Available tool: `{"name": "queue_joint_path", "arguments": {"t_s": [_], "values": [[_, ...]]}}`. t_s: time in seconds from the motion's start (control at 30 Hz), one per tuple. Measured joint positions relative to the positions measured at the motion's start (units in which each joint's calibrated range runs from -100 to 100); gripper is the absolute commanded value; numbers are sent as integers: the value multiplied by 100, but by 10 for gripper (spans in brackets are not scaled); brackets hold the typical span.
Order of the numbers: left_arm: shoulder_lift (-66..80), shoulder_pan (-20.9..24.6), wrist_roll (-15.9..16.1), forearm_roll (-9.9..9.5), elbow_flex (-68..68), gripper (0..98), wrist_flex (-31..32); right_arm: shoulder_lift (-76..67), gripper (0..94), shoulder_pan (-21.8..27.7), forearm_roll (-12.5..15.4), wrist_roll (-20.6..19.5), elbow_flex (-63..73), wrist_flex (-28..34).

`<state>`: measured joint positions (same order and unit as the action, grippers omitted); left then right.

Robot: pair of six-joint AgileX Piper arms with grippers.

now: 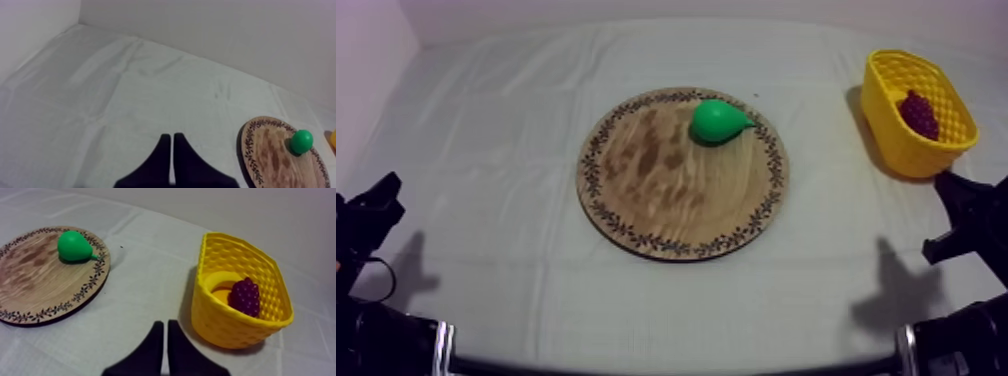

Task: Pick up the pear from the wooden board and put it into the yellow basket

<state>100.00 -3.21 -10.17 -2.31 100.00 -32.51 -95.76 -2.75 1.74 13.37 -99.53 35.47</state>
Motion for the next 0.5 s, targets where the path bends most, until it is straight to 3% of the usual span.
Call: {"name": "queue_joint_path", "arguments": {"t_s": [0.5], "values": [[0, 0, 0, 0, 0, 1, 0, 478, 5, -92, 46, 477, 492, -268]]}}
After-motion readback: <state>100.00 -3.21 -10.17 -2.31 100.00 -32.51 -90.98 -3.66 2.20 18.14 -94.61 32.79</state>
